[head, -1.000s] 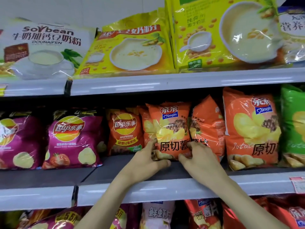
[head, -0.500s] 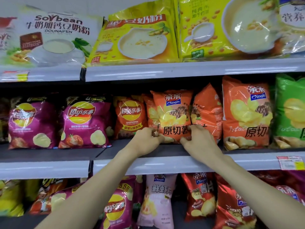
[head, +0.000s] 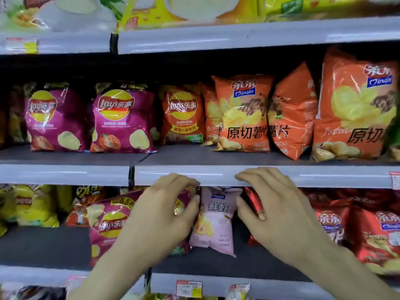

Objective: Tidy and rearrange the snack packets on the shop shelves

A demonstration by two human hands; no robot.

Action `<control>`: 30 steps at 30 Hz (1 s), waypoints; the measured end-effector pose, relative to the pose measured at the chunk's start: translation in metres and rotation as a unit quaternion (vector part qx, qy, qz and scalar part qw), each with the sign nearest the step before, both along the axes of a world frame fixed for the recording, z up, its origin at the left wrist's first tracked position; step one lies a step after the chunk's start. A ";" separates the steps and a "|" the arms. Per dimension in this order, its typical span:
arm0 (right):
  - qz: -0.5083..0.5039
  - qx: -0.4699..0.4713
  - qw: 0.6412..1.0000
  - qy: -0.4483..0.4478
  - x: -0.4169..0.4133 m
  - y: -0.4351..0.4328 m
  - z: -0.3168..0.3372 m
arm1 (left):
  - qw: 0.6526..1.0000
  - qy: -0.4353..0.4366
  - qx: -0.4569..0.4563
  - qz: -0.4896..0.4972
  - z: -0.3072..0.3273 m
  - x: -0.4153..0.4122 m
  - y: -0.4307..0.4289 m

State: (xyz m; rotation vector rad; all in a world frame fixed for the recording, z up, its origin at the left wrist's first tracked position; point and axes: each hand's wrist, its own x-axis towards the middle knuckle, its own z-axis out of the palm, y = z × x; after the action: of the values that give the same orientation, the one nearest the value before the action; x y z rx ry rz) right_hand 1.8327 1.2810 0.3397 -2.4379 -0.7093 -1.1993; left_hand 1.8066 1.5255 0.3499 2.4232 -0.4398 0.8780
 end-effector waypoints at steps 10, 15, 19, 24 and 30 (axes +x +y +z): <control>-0.017 0.071 0.934 0.350 0.039 0.025 -0.169 | 0.965 0.246 -0.083 0.021 -0.154 0.081 -0.020; 0.004 0.228 0.858 0.460 0.084 0.040 -0.192 | 0.927 0.353 -0.123 0.035 -0.181 0.131 -0.033; 0.029 0.298 0.805 0.512 0.109 0.044 -0.185 | 0.903 0.410 -0.120 0.052 -0.179 0.152 -0.045; 0.105 0.417 0.700 0.570 0.143 0.037 -0.200 | 0.903 0.396 -0.166 0.026 -0.177 0.162 -0.051; 0.101 0.398 0.754 0.513 0.160 0.025 -0.200 | 0.875 0.353 -0.328 -0.046 -0.199 0.168 -0.058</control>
State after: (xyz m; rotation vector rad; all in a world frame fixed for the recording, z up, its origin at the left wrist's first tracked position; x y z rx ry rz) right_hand 1.9926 1.3058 0.1393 -1.7603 -0.0496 0.0887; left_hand 1.9743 1.4679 0.1508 1.8705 0.0352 0.0206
